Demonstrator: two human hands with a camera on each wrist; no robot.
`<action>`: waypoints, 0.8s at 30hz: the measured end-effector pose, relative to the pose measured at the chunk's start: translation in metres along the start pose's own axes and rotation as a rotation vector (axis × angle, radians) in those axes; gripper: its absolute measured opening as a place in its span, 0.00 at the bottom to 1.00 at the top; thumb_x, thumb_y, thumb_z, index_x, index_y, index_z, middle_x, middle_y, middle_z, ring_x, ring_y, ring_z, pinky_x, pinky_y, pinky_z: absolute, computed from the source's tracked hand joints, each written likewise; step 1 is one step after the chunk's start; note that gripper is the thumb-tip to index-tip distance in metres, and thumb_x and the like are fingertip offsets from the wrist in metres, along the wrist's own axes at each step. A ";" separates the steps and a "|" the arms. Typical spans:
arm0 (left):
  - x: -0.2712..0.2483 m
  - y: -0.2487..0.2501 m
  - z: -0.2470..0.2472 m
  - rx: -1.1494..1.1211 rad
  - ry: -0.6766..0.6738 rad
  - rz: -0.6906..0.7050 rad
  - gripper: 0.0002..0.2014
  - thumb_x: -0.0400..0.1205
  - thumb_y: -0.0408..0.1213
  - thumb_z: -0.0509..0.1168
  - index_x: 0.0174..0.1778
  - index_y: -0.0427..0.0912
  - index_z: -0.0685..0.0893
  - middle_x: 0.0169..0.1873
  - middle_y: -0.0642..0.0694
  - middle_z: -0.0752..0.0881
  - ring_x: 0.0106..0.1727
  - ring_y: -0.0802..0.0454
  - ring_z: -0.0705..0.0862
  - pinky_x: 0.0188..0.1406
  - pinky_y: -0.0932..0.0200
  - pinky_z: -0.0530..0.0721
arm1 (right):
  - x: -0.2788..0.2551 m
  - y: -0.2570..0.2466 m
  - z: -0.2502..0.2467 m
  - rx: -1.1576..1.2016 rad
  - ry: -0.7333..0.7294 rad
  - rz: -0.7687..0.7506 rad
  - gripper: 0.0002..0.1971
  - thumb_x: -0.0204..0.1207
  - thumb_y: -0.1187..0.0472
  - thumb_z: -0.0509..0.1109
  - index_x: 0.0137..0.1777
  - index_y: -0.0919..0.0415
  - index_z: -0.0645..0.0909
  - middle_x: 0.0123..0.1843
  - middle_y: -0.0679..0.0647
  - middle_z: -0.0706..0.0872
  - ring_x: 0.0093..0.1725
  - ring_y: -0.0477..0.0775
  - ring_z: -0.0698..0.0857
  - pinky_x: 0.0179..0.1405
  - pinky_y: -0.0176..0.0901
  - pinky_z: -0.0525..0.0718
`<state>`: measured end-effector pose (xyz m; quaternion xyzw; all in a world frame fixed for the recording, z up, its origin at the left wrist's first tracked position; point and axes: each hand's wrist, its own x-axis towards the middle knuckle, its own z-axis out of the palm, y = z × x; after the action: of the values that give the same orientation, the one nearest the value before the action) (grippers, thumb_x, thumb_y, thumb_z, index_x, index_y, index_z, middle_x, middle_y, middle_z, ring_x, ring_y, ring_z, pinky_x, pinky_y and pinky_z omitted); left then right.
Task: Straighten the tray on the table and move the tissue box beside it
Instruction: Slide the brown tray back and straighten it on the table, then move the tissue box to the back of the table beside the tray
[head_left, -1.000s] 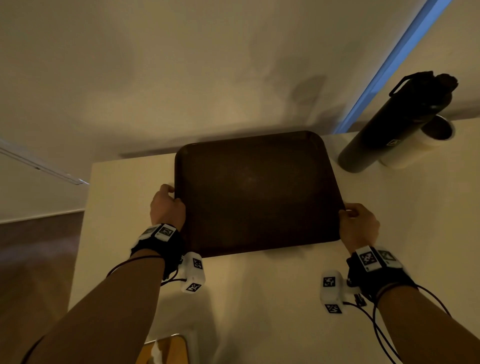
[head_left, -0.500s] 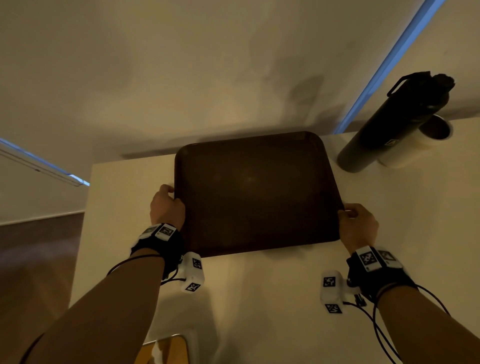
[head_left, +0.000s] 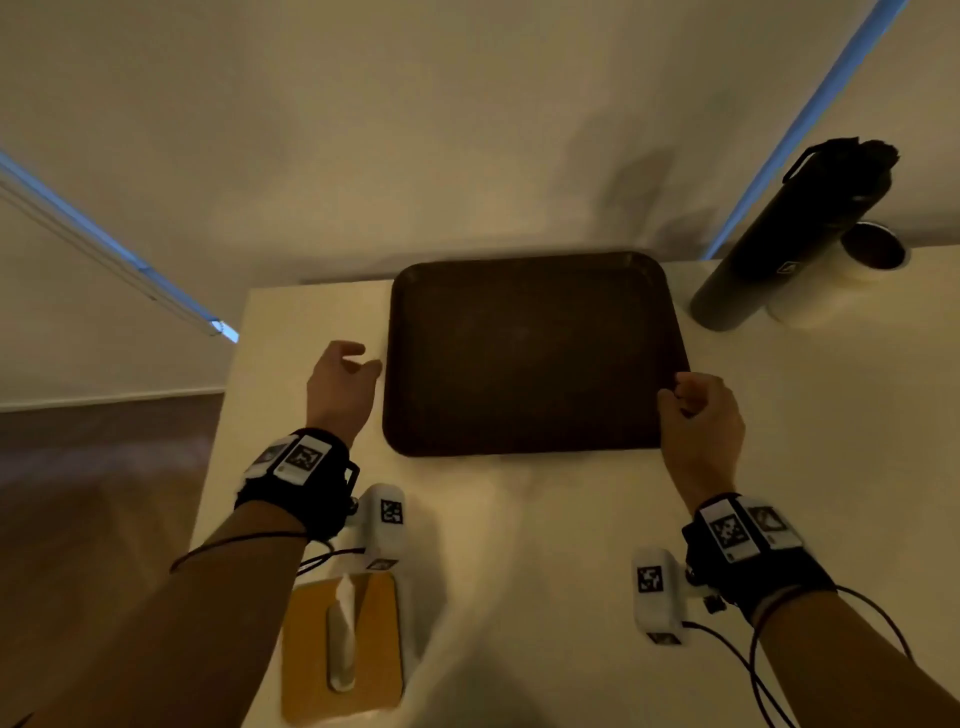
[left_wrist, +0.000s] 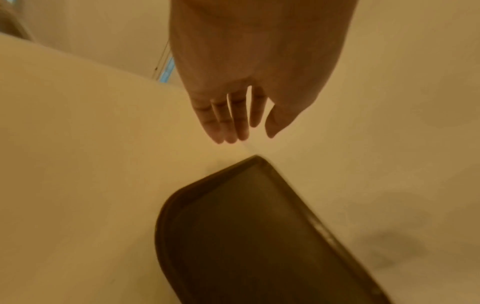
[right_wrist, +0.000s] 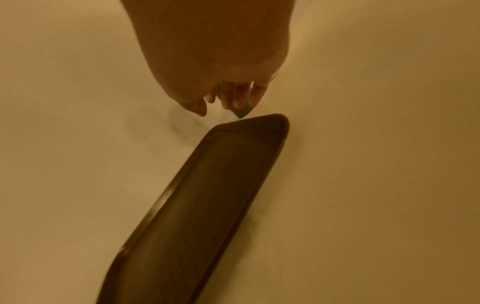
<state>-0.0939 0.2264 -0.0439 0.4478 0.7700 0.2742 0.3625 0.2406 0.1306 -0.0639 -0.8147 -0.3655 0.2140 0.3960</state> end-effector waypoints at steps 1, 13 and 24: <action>-0.013 0.000 -0.008 -0.019 -0.023 0.018 0.15 0.80 0.40 0.67 0.62 0.44 0.81 0.50 0.42 0.86 0.56 0.40 0.87 0.61 0.42 0.85 | -0.012 -0.006 0.001 0.023 -0.047 -0.017 0.13 0.76 0.59 0.68 0.61 0.58 0.79 0.56 0.56 0.84 0.53 0.52 0.81 0.48 0.38 0.79; -0.168 -0.085 -0.097 0.085 0.067 -0.027 0.13 0.81 0.41 0.65 0.59 0.42 0.84 0.54 0.44 0.85 0.53 0.48 0.82 0.48 0.56 0.78 | -0.206 -0.028 0.036 0.066 -0.907 -0.049 0.15 0.75 0.48 0.68 0.59 0.53 0.79 0.45 0.47 0.82 0.48 0.54 0.85 0.49 0.54 0.87; -0.186 -0.166 -0.094 -0.074 -0.025 -0.153 0.24 0.84 0.44 0.62 0.78 0.51 0.73 0.74 0.42 0.78 0.64 0.46 0.81 0.61 0.43 0.85 | -0.265 -0.035 0.053 -0.067 -1.204 0.034 0.40 0.72 0.46 0.72 0.81 0.47 0.56 0.71 0.52 0.73 0.52 0.57 0.87 0.36 0.46 0.89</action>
<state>-0.1887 -0.0221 -0.0547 0.3774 0.7865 0.2686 0.4084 0.0219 -0.0322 -0.0518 -0.5682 -0.5188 0.6324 0.0901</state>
